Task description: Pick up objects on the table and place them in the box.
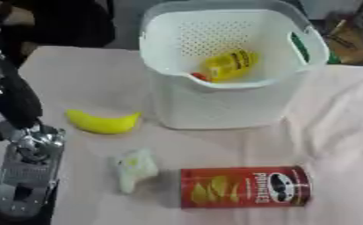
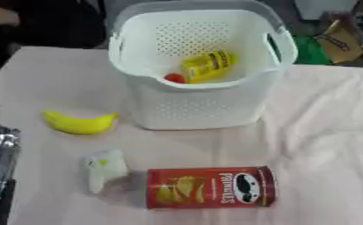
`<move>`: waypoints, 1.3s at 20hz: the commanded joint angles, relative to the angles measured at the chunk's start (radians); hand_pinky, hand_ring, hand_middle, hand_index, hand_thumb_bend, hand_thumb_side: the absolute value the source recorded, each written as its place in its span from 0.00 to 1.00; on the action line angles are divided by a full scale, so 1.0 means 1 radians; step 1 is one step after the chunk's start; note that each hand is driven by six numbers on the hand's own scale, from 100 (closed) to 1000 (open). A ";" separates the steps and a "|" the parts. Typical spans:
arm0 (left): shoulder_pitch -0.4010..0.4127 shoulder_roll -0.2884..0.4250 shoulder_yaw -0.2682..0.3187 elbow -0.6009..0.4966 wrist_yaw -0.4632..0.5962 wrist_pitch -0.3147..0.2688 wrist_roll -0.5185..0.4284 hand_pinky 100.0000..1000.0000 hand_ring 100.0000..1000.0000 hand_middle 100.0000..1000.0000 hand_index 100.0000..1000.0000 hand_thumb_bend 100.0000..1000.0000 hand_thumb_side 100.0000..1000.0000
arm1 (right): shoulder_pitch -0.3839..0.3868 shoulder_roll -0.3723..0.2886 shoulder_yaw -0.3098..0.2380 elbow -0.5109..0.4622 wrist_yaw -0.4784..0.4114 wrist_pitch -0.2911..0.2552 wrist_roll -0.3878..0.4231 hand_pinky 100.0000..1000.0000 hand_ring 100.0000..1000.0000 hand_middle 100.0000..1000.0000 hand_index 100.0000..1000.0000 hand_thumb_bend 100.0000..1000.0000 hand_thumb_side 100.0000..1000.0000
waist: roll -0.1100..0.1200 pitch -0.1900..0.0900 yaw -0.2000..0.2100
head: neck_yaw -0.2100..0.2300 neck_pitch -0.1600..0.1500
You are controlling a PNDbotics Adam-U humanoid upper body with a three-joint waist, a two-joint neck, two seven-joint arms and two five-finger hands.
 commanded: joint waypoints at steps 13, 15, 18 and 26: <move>0.001 0.028 -0.010 -0.012 0.012 0.001 -0.015 0.75 0.83 0.88 0.94 0.00 1.00 | -0.364 0.204 0.162 0.291 0.106 -0.164 0.126 0.90 1.00 1.00 1.00 0.04 0.91 | -0.008 -0.032 0.005 | -0.036 -0.004; 0.001 0.026 -0.011 -0.012 0.014 0.001 -0.015 0.75 0.83 0.88 0.94 0.00 1.00 | -0.403 0.243 0.171 0.319 0.119 -0.171 0.123 0.90 1.00 1.00 1.00 0.04 0.91 | -0.009 -0.033 0.010 | -0.045 -0.005; 0.000 0.023 -0.012 -0.012 0.015 0.001 -0.015 0.75 0.83 0.88 0.94 0.00 1.00 | -0.436 0.280 0.180 0.349 0.135 -0.183 0.118 0.90 1.00 1.00 1.00 0.04 0.92 | -0.009 -0.032 0.017 | -0.061 -0.009; -0.003 0.015 -0.015 -0.012 0.022 -0.002 -0.012 0.75 0.82 0.88 0.94 0.00 1.00 | -0.513 0.394 0.190 0.415 0.147 -0.188 0.127 0.91 1.00 1.00 1.00 0.03 0.94 | -0.005 -0.027 0.030 | -0.091 -0.022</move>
